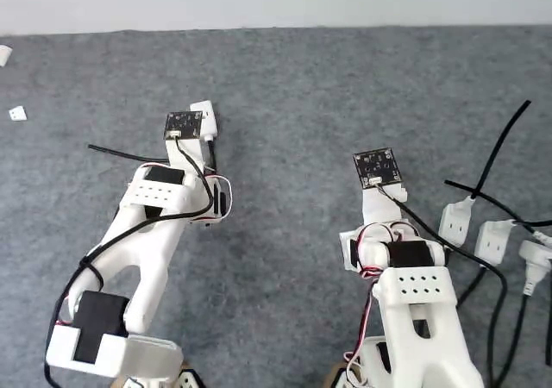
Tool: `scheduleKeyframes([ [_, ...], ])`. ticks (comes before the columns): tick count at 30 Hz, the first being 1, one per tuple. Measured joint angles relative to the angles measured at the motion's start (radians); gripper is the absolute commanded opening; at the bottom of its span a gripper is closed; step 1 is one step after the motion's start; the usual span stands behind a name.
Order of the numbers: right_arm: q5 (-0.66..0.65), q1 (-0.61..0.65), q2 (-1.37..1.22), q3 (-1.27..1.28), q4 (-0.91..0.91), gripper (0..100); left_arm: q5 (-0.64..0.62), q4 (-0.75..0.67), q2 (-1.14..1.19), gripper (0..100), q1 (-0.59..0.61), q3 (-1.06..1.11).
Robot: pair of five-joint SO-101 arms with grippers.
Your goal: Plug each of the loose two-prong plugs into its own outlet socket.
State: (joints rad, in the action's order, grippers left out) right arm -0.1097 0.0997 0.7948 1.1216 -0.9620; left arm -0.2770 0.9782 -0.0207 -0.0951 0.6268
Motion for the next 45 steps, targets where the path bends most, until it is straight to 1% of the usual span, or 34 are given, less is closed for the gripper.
scheduleKeyframes([
  [7, 0.000, 0.002, 0.000, 0.000, 0.000, 24.0, 0.000, 0.000, 0.017, 14, -0.017, 0.000],
  [9, 0.000, 0.000, 0.000, 0.000, 0.000, 24.0, 0.000, 0.000, 0.020, 9, -0.017, 0.000],
  [11, 0.000, 0.000, 0.000, 0.000, 0.000, 24.0, 0.000, -0.003, 0.023, 2, -0.017, 0.000],
  [12, 0.000, 0.002, 0.000, 0.000, 0.000, 24.0, 0.000, -0.017, 0.023, 1, -0.025, 0.000],
  [16, 0.000, 0.002, 0.000, 0.000, 0.000, 24.0, 0.000, -0.049, 0.023, 1, -0.038, 0.000],
  [27, 0.000, 0.000, 0.000, 0.000, 0.000, 24.0, 0.000, -0.052, 0.023, 2, -0.035, 0.000],
  [29, 0.000, 0.002, 0.000, 0.000, 0.000, 24.0, 0.000, -0.052, 0.023, 2, -0.035, 0.005],
  [30, 0.000, 0.002, 0.000, 0.000, 0.000, 24.0, 0.000, -0.052, 0.023, 4, -0.035, 0.006],
  [34, 0.000, 0.000, 0.000, 0.000, 0.000, 24.0, 0.025, -0.052, 0.023, 18, -0.014, 0.006],
  [36, 0.000, 0.000, 0.000, 0.000, 0.000, 24.0, 0.038, -0.034, 0.023, 21, -0.012, 0.006],
  [40, 0.000, 0.000, 0.000, 0.000, 0.000, 24.0, 0.046, 0.006, 0.023, 20, -0.017, 0.006],
  [45, 0.000, 0.000, 0.000, 0.000, 0.000, 24.0, 0.046, 0.008, 0.023, 18, -0.017, 0.006],
])
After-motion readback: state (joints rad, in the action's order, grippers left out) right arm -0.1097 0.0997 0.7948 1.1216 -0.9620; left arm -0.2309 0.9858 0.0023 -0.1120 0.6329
